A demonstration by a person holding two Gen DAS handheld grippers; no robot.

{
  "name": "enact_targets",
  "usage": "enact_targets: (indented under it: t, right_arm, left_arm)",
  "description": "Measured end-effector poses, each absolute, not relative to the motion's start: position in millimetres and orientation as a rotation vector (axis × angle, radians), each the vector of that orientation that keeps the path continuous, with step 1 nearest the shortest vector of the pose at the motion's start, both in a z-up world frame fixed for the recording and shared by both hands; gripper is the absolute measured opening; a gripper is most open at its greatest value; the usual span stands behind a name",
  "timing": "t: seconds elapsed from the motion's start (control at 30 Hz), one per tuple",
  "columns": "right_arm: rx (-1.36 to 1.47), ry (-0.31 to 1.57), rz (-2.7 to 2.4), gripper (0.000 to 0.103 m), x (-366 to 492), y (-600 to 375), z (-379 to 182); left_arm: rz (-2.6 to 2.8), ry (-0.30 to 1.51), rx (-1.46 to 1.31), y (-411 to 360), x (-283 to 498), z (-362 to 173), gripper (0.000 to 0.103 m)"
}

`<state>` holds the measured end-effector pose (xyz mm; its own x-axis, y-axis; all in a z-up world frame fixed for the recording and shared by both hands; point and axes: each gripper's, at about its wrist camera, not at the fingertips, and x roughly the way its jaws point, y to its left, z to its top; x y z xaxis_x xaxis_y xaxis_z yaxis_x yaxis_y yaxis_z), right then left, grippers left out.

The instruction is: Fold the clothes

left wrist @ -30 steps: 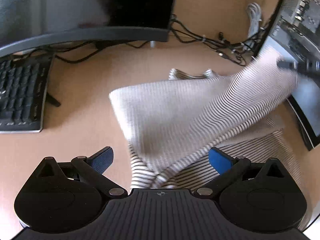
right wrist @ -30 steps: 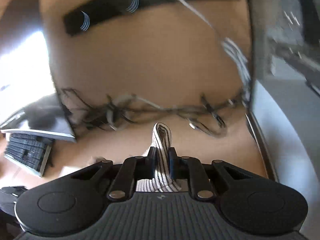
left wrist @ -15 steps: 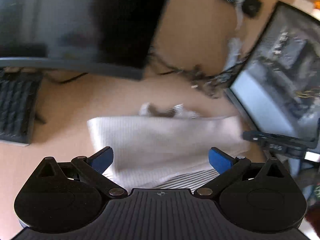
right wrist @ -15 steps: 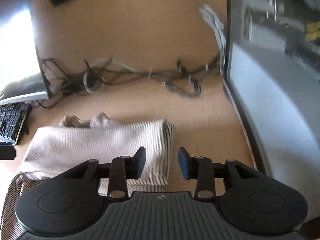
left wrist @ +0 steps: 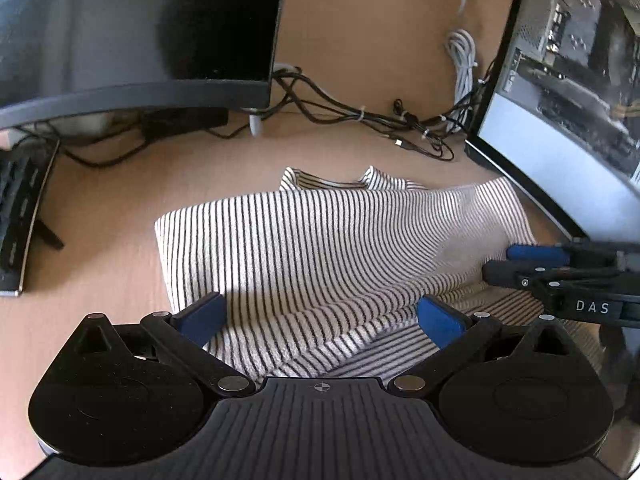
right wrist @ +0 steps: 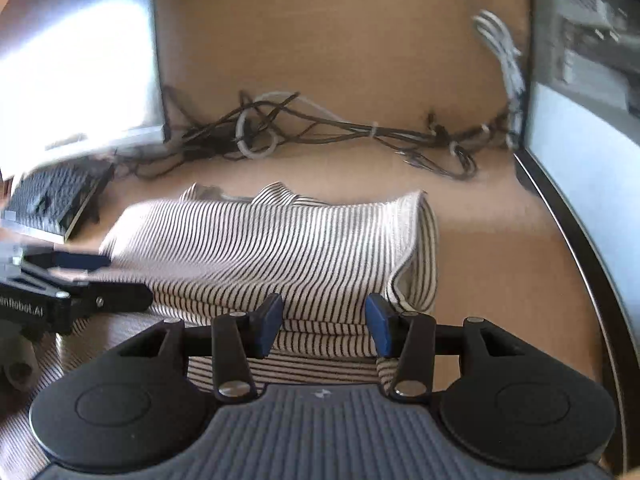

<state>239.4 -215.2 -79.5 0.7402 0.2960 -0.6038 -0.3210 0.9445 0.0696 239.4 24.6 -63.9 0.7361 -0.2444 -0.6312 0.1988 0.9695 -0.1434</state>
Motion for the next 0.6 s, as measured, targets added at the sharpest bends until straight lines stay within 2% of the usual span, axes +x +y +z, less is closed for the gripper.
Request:
enact_targets:
  t: [0.53, 0.6]
  right_arm:
    - [-0.048, 0.613, 0.304, 0.048, 256, -204, -87]
    - [-0.047, 0.605, 0.292, 0.050, 254, -204, -87]
  left_arm:
    - [-0.260, 0.680, -0.050, 18, 270, -69, 0.103]
    - [-0.261, 0.677, -0.056, 19, 268, -69, 0.103]
